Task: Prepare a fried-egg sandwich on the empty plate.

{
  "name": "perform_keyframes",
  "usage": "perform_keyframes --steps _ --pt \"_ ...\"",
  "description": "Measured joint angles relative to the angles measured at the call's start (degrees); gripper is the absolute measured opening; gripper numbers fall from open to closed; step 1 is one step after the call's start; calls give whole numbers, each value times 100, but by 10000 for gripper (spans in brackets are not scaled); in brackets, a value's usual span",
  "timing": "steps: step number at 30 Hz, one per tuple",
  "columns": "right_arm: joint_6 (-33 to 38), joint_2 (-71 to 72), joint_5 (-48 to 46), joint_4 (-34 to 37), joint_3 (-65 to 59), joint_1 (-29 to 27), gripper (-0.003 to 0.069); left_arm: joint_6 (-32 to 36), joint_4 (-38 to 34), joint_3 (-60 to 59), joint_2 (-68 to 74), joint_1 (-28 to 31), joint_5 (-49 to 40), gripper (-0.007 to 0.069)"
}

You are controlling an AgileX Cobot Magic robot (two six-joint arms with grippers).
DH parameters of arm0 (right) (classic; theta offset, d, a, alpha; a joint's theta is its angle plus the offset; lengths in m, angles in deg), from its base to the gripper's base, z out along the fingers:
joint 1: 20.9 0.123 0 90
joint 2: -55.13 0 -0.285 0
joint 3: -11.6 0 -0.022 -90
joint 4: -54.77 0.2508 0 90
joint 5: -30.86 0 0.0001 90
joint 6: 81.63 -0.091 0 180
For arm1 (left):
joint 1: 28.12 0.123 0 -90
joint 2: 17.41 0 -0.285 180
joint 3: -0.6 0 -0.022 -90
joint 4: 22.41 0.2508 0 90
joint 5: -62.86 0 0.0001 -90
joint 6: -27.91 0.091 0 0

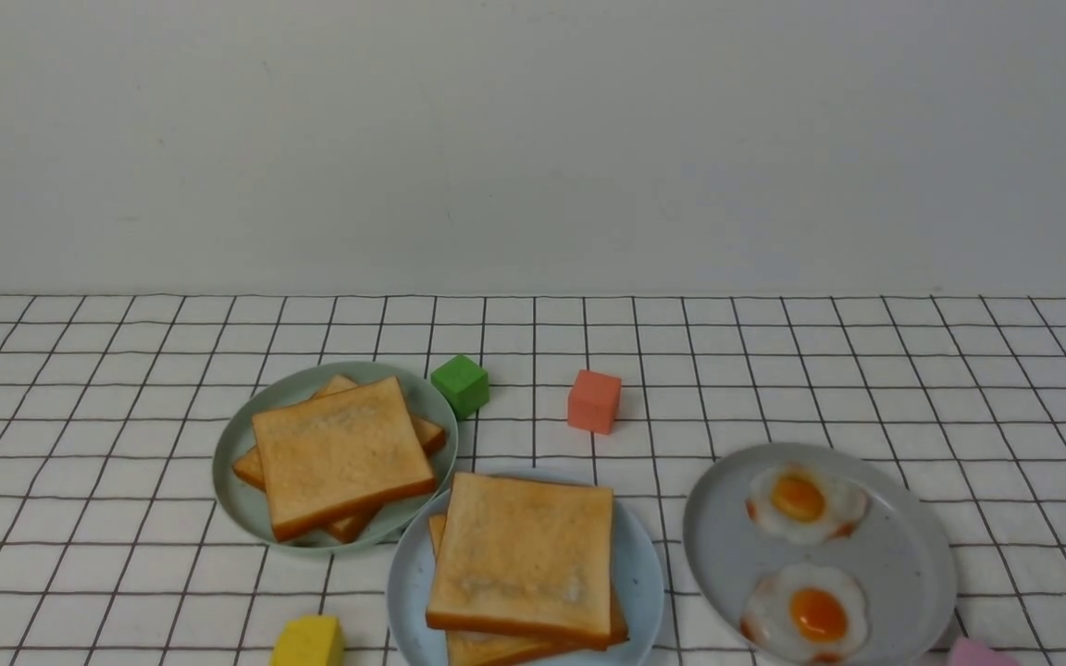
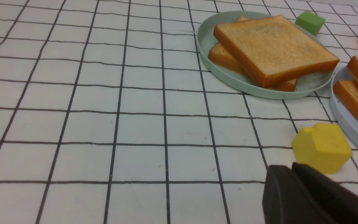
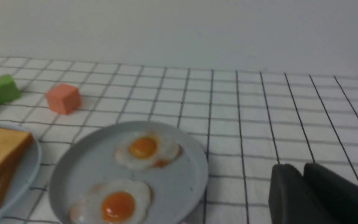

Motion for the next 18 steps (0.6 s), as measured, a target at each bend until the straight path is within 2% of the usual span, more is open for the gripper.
perform_keyframes --steps 4,18 --pt "-359 758 -412 -141 -760 -290 103 0 0 0 0 0 0 51" --pt "-273 1042 -614 -328 -774 -313 117 0 -2 0 -5 0 6 69"
